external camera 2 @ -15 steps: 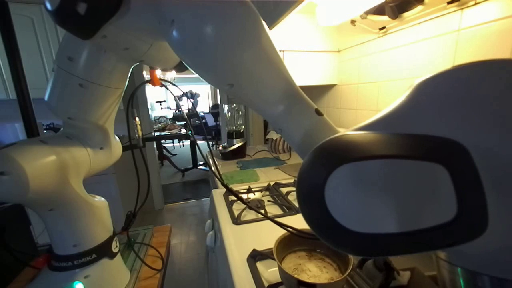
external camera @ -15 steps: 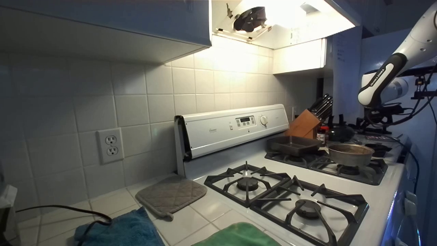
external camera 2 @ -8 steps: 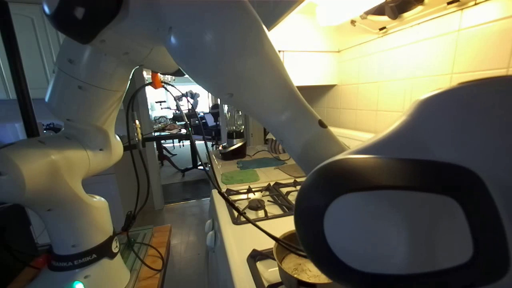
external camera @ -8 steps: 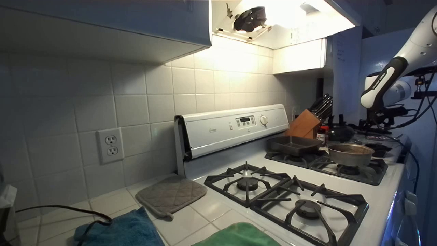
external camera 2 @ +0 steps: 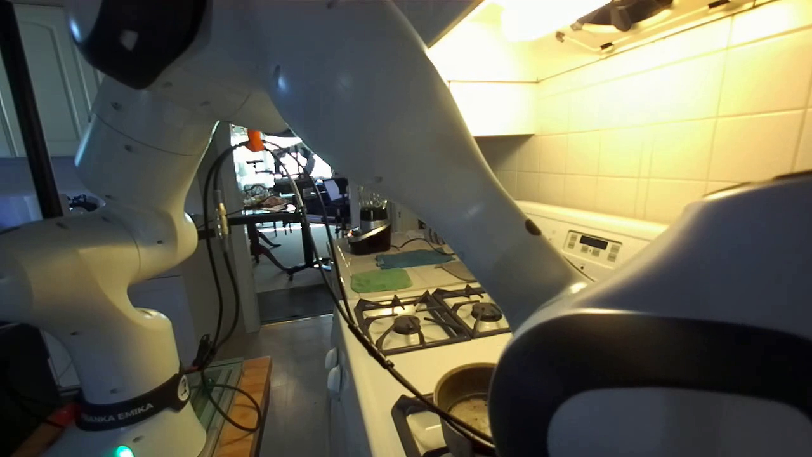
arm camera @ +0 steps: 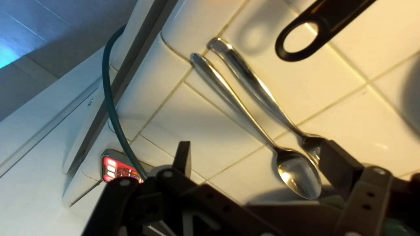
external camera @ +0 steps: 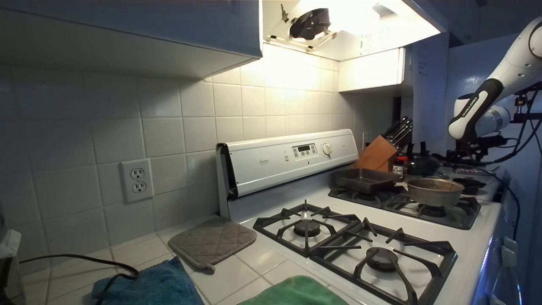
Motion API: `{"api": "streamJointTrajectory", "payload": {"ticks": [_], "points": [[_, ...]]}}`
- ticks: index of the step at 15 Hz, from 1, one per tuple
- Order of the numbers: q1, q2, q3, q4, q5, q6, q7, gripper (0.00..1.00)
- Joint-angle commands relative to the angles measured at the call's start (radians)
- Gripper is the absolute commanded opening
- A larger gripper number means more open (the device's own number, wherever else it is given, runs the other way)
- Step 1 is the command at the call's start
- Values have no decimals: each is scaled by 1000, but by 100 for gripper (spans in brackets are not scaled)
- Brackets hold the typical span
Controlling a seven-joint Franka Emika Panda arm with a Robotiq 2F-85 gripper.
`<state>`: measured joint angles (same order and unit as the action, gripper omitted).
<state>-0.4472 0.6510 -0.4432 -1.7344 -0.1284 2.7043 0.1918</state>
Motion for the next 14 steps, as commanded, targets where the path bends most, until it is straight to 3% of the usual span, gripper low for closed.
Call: {"api": "streamJointTrajectory", "payload": {"ticks": [1, 14], "points": [[-38, 65, 29, 73, 34, 26, -51, 100], [-92, 176, 51, 207, 39, 28, -92, 100]]}}
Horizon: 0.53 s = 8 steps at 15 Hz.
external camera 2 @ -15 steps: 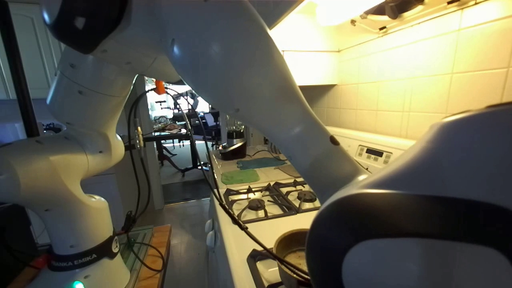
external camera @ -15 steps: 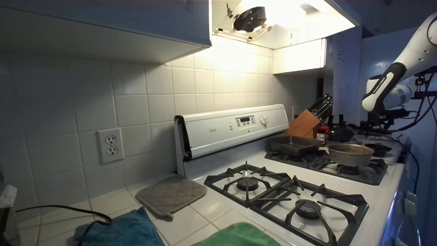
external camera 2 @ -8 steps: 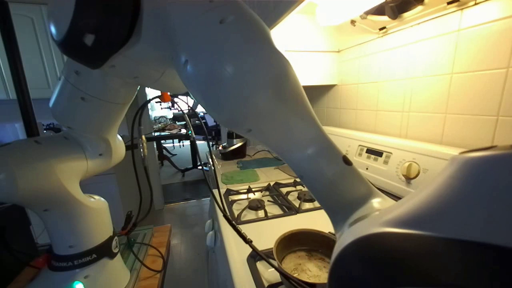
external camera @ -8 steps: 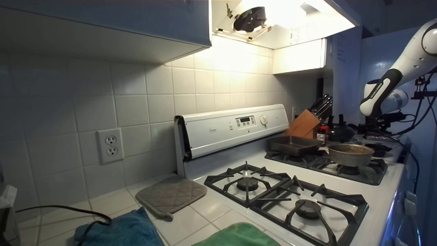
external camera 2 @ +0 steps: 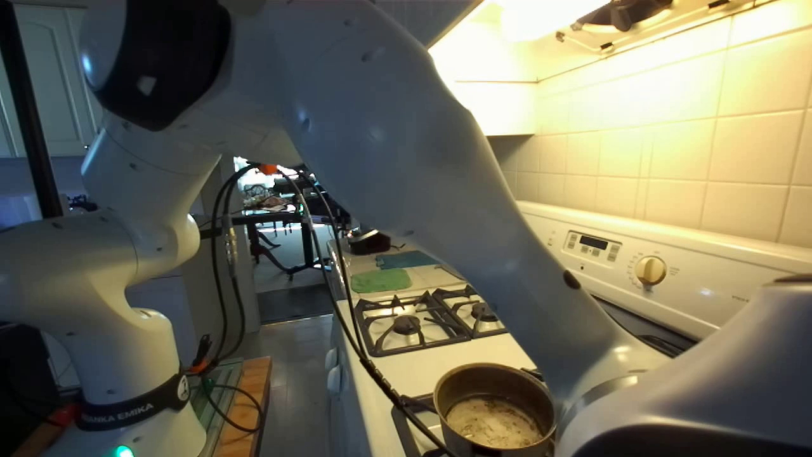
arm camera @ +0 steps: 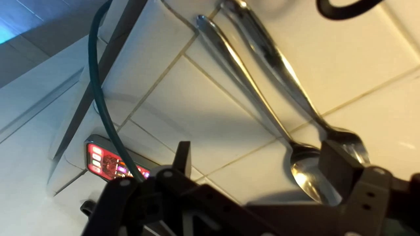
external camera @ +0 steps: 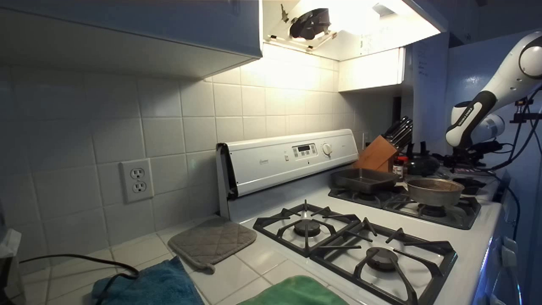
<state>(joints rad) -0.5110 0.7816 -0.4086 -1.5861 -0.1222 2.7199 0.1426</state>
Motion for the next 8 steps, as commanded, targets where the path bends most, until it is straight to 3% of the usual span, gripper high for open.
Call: {"api": "streamJointTrajectory", "payload": {"ticks": [1, 8], "points": [[-30, 53, 16, 64, 34, 13, -41, 100], [-53, 99, 32, 114, 39, 15, -53, 99]]}}
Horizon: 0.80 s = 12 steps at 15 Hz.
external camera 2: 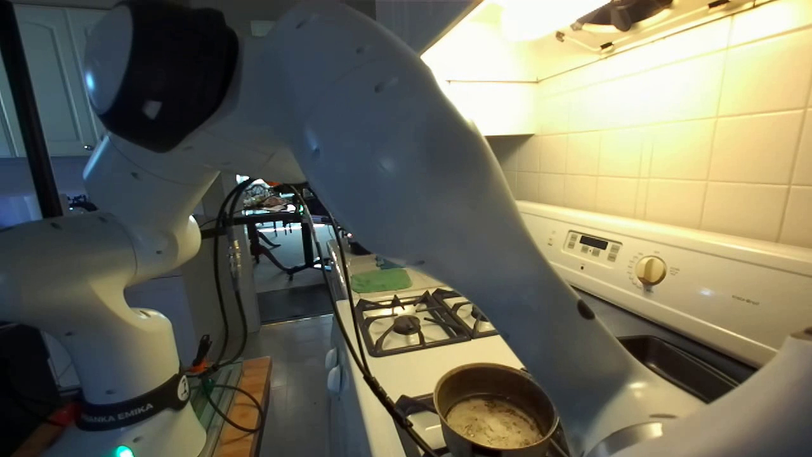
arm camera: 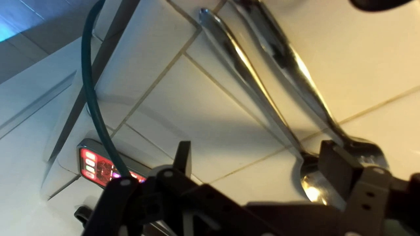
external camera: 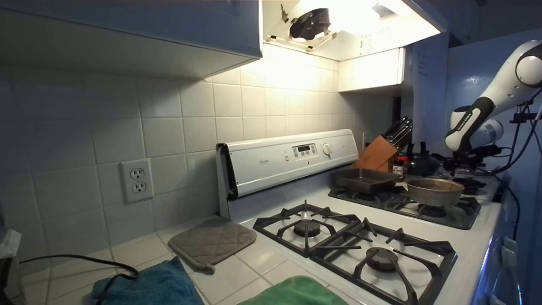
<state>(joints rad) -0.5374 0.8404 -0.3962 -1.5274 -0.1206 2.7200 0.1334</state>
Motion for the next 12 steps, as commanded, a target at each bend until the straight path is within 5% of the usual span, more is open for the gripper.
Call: {"api": "streamJointTrajectory", "payload": {"ticks": [1, 5, 11, 12], "points": [[-29, 46, 22, 61, 38, 15, -44, 100], [-36, 60, 28, 78, 39, 13, -44, 97], [-37, 73, 30, 95, 38, 11, -41, 70], [-37, 74, 31, 95, 37, 11, -41, 74]]}}
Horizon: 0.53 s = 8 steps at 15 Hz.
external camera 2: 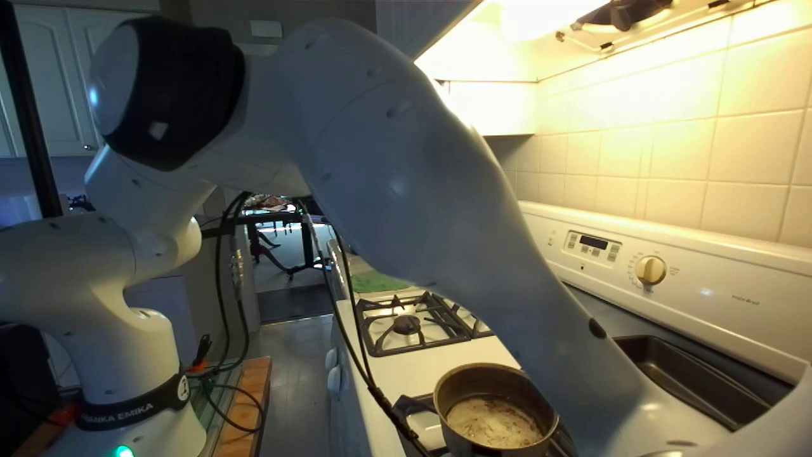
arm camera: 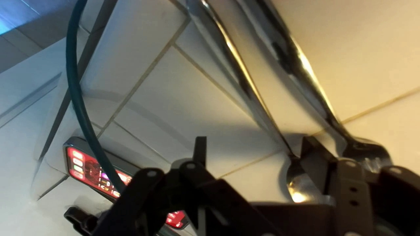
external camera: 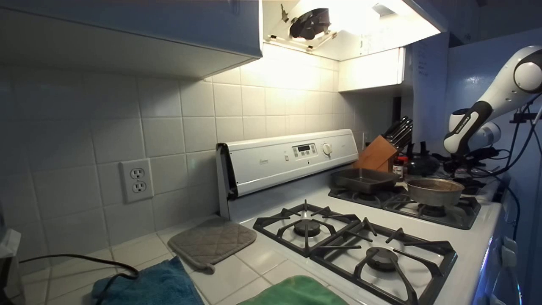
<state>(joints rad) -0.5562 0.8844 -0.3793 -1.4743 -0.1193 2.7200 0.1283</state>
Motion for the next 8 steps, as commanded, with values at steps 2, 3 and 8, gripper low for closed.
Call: {"api": "streamJointTrajectory", "payload": {"ticks": [2, 3, 8], "points": [[-16, 30, 13, 41, 35, 12, -34, 76], [-16, 30, 13, 40, 35, 12, -34, 79], [-15, 36, 11, 41, 35, 13, -31, 58]]}}
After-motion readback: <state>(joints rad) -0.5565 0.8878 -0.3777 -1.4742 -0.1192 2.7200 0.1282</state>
